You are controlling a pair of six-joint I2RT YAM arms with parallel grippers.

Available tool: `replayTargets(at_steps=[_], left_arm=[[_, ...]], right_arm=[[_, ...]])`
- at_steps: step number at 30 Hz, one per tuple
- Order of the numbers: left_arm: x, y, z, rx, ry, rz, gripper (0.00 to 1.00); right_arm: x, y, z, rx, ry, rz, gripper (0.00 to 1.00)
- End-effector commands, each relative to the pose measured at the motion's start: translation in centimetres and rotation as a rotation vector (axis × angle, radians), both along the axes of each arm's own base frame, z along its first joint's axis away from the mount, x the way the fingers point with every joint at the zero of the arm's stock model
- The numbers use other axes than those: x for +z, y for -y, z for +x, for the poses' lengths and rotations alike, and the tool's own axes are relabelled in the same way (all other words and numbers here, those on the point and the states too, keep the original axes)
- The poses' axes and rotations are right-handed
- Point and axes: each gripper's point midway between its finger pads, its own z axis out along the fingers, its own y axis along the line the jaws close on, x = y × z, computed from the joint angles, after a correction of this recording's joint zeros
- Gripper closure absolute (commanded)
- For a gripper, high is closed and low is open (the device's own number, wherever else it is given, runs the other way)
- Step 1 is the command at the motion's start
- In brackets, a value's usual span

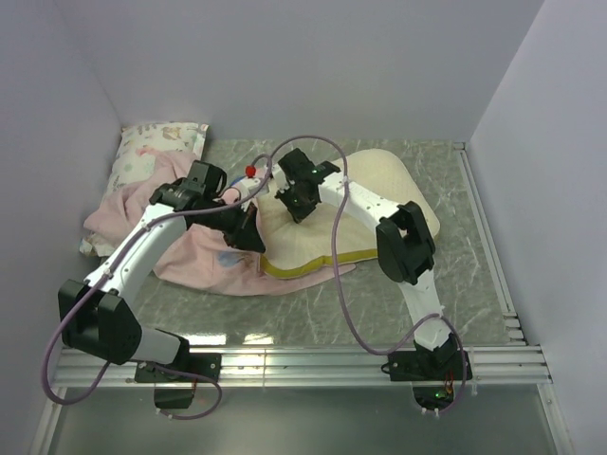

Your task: Put the pillow into the pillowcase

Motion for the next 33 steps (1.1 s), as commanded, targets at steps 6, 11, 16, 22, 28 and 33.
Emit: replayTargets(at_steps=[6,11,16,22,28,33], left_arm=[[8.3,2.7,4.1,0.149,0.196,-0.234,1.0],[7.2,2.9,9.2,0.34,0.297,-0.222,0.99],[4.2,-0.9,13.5,0.532,0.315,-0.019,0.68],[5.2,-5.1,10.3,0.536,0.296,-0.019,0.3],[1.4,-7.7,3.5,0.4,0.331,0.159,0.31],[-3.2,-7.2,1.5,0.252,0.395,0.295,0.31]], right_arm=[[3.0,-2.9,5.9,-0.391,0.008,0.302,1.0],[2.6,-4.7,4.6,-0.44,-0.103,0.428,1.0],[4.5,-4.4,3.9,-0.331,-0.147,0.477,0.78],[9.9,-1.4,0.2,-0.145,-0.125,0.498,0.28],[12.6,1.9,-5.6,0.034,-0.055,0.443,0.28],[8.7,3.5,-9.3,0.138,-0.022,0.305,0.27]])
